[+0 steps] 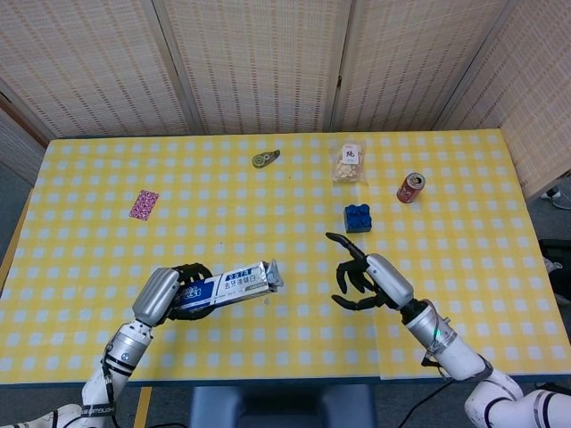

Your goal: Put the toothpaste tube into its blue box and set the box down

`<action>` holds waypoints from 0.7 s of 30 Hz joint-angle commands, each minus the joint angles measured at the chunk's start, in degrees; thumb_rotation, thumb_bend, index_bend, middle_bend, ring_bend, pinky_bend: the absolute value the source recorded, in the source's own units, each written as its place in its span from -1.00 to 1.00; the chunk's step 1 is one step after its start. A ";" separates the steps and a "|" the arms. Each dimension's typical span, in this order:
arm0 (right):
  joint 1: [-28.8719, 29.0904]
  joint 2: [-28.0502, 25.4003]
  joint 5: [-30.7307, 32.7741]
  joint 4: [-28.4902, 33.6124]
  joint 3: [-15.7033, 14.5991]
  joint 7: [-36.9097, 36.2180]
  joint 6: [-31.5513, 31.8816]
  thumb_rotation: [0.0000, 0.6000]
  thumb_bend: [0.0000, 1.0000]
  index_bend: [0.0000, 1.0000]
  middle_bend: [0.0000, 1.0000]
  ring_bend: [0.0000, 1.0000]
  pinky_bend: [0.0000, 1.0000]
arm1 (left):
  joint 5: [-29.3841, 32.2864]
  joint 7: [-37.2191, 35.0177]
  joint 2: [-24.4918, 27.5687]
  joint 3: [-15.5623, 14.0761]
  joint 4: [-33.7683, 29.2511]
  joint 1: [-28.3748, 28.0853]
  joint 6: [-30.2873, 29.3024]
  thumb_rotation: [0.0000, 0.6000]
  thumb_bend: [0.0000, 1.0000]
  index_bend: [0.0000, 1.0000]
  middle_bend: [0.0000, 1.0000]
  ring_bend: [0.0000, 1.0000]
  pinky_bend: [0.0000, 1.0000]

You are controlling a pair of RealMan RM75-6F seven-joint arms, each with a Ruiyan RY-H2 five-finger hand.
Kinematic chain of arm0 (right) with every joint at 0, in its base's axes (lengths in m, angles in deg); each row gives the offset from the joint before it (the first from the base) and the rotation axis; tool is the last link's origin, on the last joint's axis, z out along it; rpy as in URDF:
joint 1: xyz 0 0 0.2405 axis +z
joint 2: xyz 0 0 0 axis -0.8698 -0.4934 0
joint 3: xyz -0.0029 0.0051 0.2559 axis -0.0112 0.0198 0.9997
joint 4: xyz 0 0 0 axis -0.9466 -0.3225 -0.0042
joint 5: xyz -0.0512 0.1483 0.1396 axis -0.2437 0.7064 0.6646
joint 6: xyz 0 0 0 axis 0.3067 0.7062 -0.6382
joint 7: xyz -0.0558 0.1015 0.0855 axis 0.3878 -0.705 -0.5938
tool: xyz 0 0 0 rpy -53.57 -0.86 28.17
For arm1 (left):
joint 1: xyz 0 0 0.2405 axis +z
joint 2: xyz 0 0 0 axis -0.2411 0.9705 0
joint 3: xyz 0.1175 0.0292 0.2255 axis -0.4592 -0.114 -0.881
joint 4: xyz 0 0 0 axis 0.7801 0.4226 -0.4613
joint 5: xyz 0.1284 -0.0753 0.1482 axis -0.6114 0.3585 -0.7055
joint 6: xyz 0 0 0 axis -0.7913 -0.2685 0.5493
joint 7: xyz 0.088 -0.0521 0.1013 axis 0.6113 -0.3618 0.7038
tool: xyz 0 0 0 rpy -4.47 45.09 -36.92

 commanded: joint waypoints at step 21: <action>2.32 6.31 -4.63 -4.67 -6.51 0.28 1.00 1.00 -0.21 -1.00 0.69 0.92 1.00 | 1.00 1.91 -1.18 -0.20 0.37 -0.23 0.73 1.00 -0.26 0.06 0.27 0.02 0.16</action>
